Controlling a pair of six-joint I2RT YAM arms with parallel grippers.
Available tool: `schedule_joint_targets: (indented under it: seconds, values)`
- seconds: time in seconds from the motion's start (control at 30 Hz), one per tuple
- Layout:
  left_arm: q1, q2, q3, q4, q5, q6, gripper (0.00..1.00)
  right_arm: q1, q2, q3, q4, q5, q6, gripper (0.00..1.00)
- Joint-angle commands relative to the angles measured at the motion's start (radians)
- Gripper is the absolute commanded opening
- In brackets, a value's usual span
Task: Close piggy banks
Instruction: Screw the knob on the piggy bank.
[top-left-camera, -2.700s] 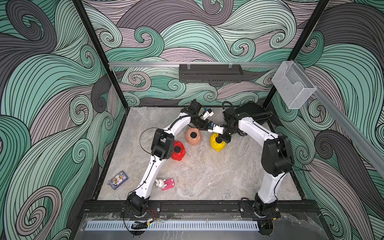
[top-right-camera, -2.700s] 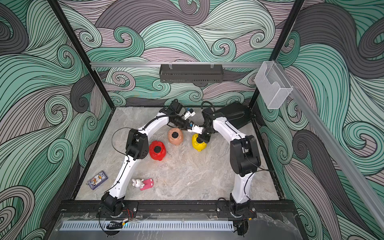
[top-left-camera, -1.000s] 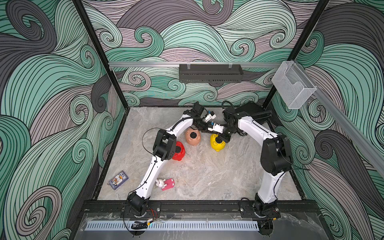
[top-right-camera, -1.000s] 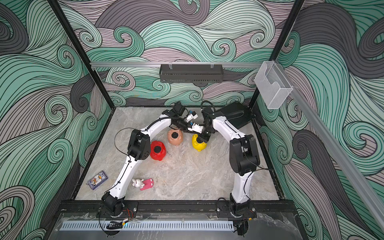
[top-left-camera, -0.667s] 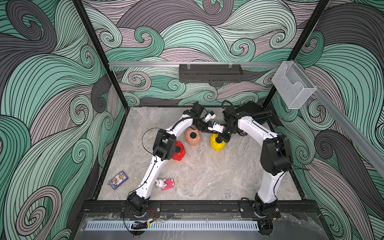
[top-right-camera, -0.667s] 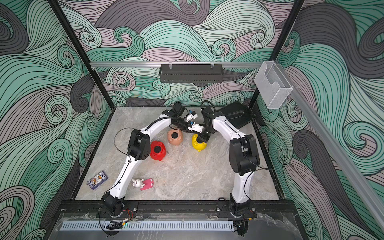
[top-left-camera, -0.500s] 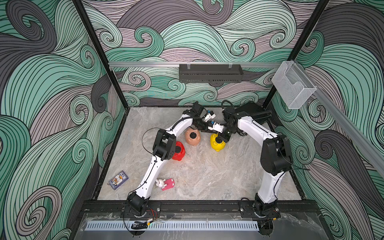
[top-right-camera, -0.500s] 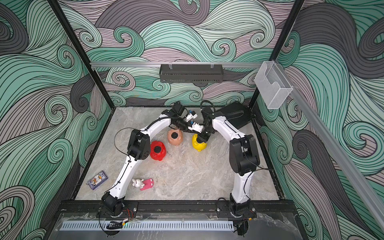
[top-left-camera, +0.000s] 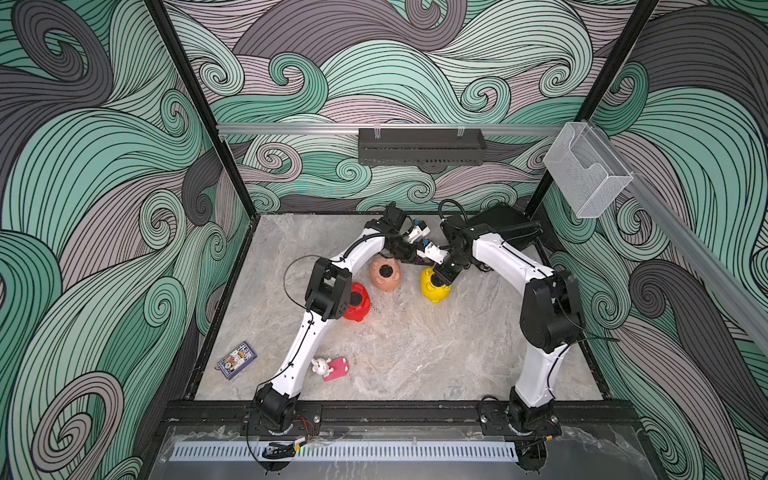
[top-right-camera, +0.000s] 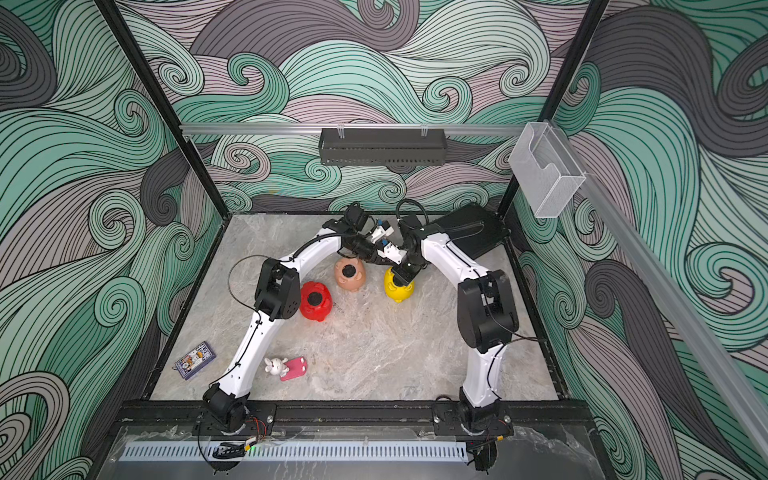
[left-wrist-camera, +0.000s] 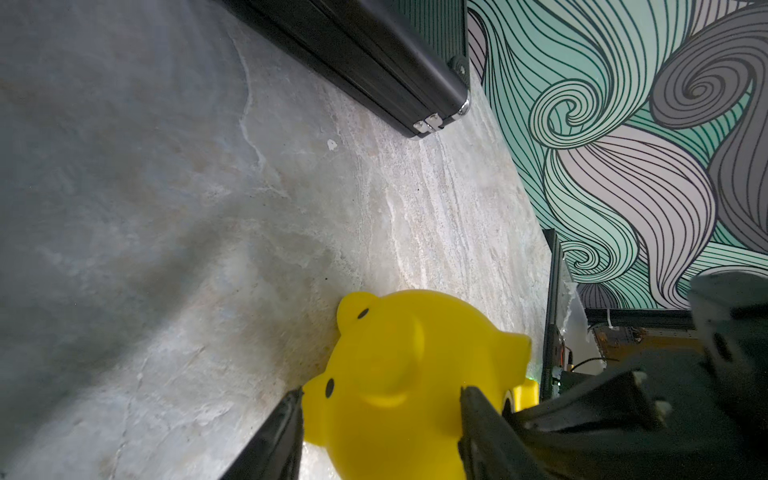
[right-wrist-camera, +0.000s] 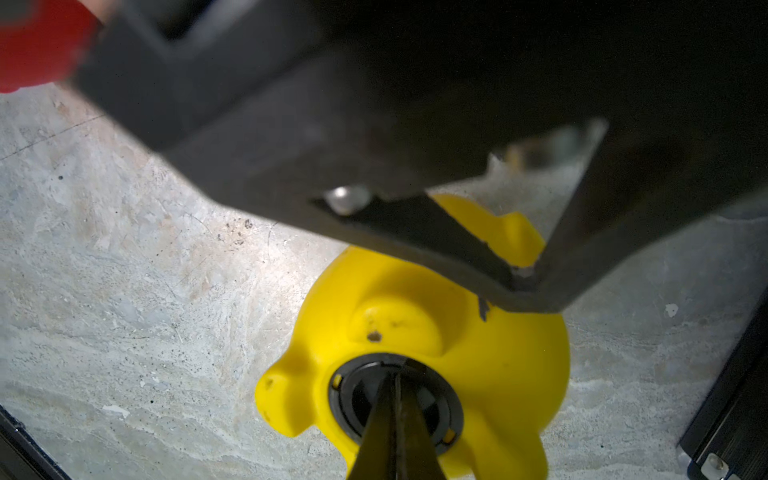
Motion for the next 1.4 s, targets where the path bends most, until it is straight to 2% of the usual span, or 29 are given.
schedule_joint_targets:
  seconds: [0.0,0.53,1.0,1.37]
  values:
    - [-0.041,0.045,0.006,-0.074,-0.007,0.04,0.58,0.003,0.055,-0.031,0.073,0.11,0.094,0.0]
    - [-0.051,0.055,0.016,-0.106,-0.035,0.072,0.58,0.007,0.066,-0.007,0.076,0.152,0.305,0.0]
    - [-0.054,0.055,0.017,-0.11,-0.035,0.077,0.58,0.009,0.066,0.022,0.062,0.164,0.624,0.0]
    - [-0.054,0.051,0.016,-0.113,-0.049,0.075,0.57,0.019,0.065,0.058,0.002,0.201,0.802,0.0]
